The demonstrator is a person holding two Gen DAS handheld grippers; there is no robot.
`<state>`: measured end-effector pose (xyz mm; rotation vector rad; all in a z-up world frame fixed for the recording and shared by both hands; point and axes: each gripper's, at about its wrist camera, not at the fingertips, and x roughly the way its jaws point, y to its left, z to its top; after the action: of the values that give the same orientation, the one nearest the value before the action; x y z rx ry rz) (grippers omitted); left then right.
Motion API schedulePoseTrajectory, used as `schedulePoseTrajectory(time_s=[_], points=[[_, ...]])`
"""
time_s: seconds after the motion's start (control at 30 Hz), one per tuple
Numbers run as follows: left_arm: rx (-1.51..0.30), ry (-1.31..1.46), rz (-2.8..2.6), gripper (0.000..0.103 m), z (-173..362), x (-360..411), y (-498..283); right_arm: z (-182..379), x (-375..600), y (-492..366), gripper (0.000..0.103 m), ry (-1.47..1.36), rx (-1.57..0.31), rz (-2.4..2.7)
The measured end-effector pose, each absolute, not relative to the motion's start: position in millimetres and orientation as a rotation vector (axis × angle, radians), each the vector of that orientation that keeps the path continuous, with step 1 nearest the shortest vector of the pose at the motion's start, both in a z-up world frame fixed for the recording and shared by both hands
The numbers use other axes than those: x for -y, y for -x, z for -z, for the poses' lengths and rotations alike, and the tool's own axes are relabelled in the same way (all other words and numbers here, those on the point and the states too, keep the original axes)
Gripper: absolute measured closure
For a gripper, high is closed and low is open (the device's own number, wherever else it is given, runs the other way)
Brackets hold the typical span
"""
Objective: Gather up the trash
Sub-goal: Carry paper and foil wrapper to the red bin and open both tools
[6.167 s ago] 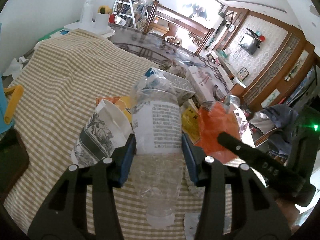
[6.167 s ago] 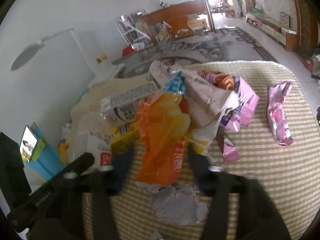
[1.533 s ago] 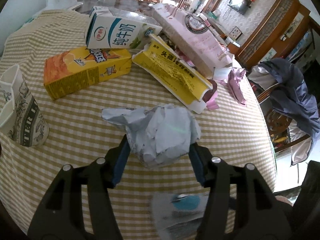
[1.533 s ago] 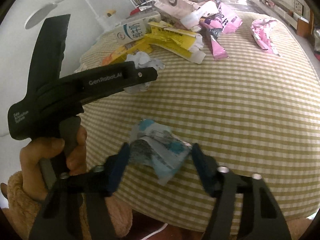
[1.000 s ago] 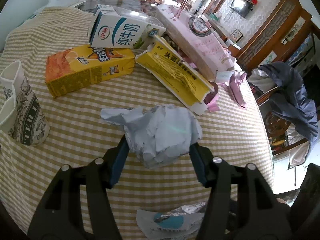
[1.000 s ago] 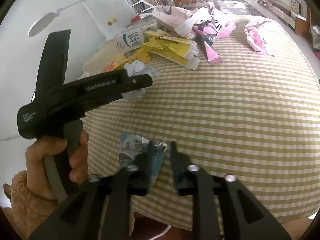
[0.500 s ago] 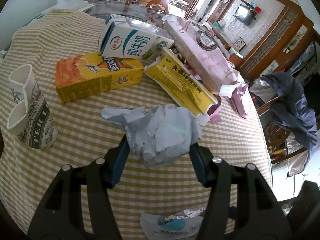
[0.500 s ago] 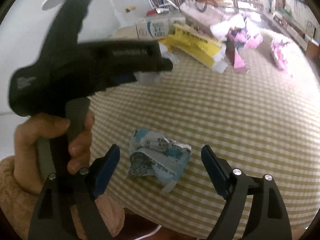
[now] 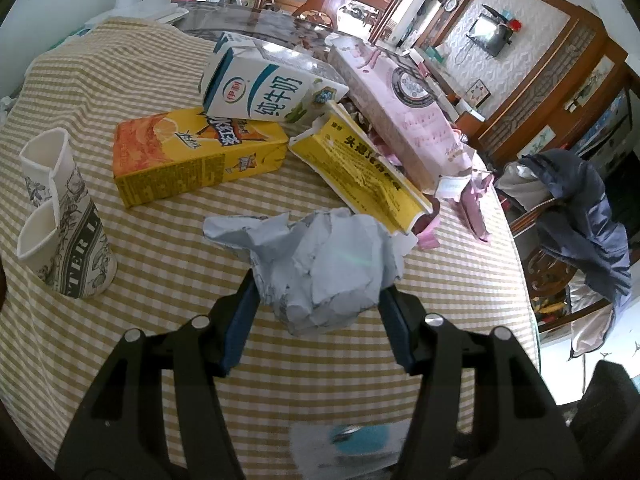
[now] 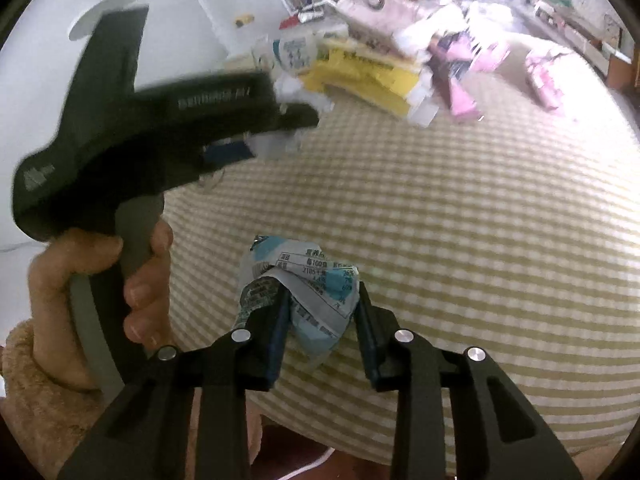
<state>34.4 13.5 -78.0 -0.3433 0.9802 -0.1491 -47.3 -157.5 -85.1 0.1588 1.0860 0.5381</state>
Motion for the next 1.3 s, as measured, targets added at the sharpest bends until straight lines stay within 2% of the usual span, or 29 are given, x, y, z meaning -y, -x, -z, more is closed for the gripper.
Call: schedulePoseTrajectory(time_s=[0.33, 0.5, 0.83, 1.0, 1.3], points=[[-0.977, 0.315, 0.158, 0.048, 73, -10, -30, 30, 198, 69, 0.073, -0.141, -0.924, -0.396], [-0.964, 0.241, 0.205, 0.047, 63, 10, -17, 7, 234, 85, 0.073, -0.183, -0.877, -0.330], [-0.931, 0.305, 0.415, 0.048, 19, 69, 14, -28, 323, 118, 0.073, -0.313, -0.746, -0.187], [-0.903, 0.257, 0.524, 0.048, 1, 122, 19, -28, 373, 133, 0.072, -0.387, -0.704, -0.091], [-0.953, 0.116, 0.706, 0.048, 6, 229, 3, 15, 474, 144, 0.072, -0.564, -0.709, 0.139]])
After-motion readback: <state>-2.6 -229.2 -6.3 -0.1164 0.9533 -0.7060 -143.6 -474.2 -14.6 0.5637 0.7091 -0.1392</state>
